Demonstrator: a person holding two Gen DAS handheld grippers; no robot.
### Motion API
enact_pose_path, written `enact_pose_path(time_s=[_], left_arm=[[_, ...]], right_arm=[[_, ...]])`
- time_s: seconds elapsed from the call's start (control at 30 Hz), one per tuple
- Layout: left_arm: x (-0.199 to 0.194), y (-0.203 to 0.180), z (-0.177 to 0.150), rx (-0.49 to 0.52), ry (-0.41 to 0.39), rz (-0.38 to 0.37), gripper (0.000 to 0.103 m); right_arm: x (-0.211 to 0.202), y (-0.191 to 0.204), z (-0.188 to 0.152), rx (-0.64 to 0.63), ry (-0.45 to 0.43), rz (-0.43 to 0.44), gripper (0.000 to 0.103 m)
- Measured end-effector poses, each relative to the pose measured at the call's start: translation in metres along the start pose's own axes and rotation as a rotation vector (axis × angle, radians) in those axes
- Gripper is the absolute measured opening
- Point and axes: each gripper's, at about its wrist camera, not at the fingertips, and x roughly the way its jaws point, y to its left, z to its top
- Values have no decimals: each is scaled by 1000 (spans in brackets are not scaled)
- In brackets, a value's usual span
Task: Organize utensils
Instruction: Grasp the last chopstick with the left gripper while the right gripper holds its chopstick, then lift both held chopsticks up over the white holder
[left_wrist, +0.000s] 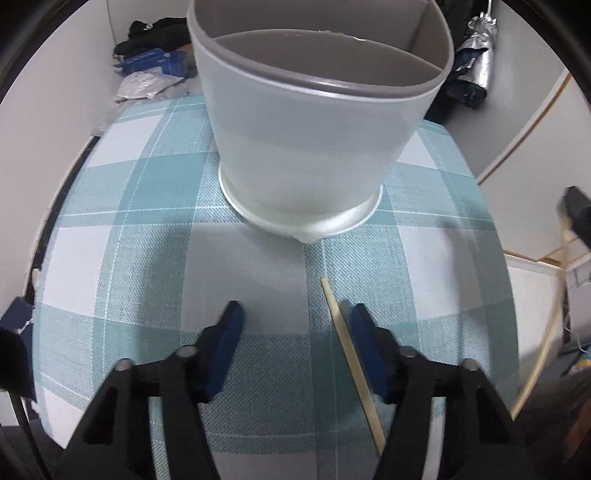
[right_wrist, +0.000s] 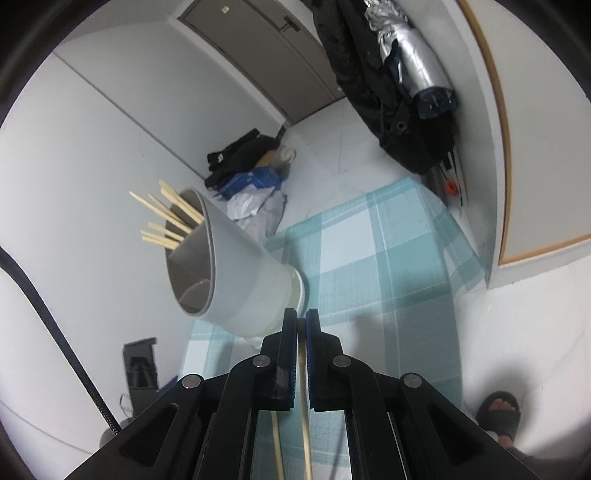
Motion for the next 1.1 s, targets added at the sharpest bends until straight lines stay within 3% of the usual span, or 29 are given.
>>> enact_pose_path(time_s=[0.1, 0.17, 0.23, 0.43, 0.6, 0.83, 1.1], left_arm=[[1, -8, 1, -3, 0, 59, 26], [1, -15, 1, -7, 4, 52, 7], [1, -18, 1, -26, 4, 62, 2], [-5, -14, -2, -91, -2, 14, 1], [-37, -11, -7, -87, -112, -27, 1], [-100, 8, -7, -90, -337, -82, 1], [-128, 4, 6, -49, -455, -84, 1]], right_arm=[[-8, 0, 2, 3, -20, 17, 4], [-12, 1, 3, -4, -31, 24, 4], [-14, 1, 4, -8, -34, 29, 4], [-22, 4, 4, -32, -59, 10, 4], [-29, 8, 3, -62, -88, -9, 4], [-36, 15, 1, -101, -120, -32, 4], [-47, 32, -4, -174, -175, -19, 4]])
